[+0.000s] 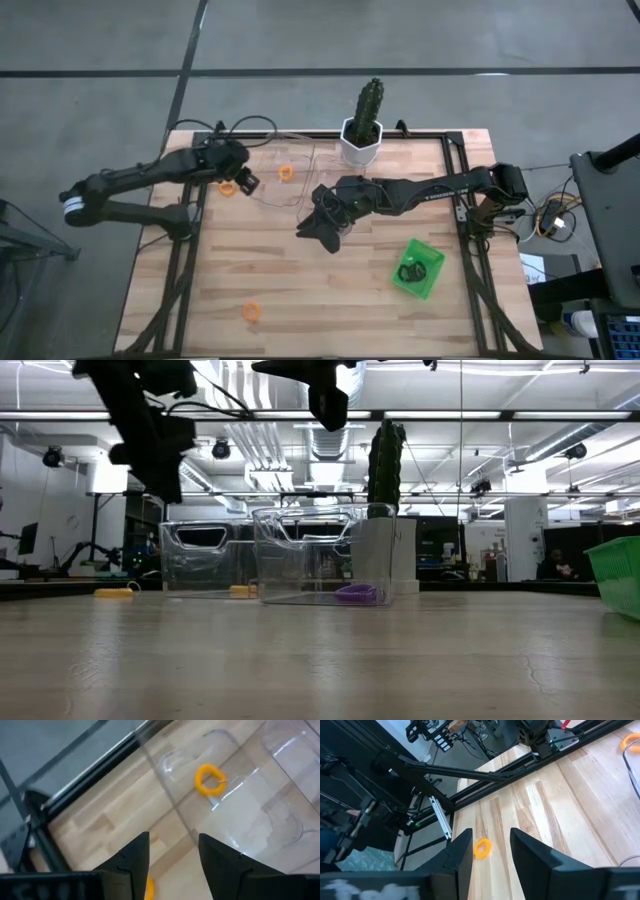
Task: Sort spring keychains
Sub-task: Put the top yellow spring keychain into the left transparent bin
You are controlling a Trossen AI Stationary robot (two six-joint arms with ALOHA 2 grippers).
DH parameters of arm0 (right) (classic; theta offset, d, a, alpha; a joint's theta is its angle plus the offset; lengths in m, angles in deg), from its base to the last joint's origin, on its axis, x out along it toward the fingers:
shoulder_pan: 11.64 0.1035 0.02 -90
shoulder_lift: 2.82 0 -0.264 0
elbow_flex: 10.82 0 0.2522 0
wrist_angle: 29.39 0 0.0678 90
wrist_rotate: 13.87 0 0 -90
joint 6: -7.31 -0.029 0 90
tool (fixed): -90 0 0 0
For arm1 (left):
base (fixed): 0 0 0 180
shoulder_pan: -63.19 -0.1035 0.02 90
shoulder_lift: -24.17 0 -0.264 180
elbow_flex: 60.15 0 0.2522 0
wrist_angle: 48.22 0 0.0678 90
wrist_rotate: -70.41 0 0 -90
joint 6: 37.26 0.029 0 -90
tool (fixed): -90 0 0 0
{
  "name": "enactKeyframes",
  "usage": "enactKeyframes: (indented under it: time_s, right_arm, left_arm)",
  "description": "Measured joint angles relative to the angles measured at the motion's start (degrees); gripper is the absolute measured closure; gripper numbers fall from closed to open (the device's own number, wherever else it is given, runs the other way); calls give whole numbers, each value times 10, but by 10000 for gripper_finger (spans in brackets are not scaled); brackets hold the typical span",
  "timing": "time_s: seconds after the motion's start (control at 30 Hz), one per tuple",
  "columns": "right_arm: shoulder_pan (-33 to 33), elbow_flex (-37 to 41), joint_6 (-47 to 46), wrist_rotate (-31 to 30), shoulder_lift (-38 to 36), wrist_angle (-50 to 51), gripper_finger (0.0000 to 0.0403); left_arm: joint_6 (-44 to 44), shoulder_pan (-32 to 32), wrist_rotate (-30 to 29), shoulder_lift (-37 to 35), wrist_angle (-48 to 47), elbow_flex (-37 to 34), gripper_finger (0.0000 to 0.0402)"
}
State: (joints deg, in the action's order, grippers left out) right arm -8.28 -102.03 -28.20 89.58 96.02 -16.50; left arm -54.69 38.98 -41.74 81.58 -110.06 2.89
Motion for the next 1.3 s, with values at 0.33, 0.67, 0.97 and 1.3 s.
enactKeyframes:
  time_s: [0.33,0.67,0.97,1.3]
  right_arm:
    - [1,0,1,0,0,2,279]
    - [2,0,-3,0,0,2,286]
    - [2,0,-5,0,0,3,274]
    - [4,0,-9,1,0,5,280]
  left_arm:
    - [-152,0,0,-68,-102,-8,239]
    - [-244,-1,-63,-70,-159,-15,239]
    - [-318,-10,-64,-59,-116,-104,239]
    - [-371,-56,15,-59,-59,-167,239]
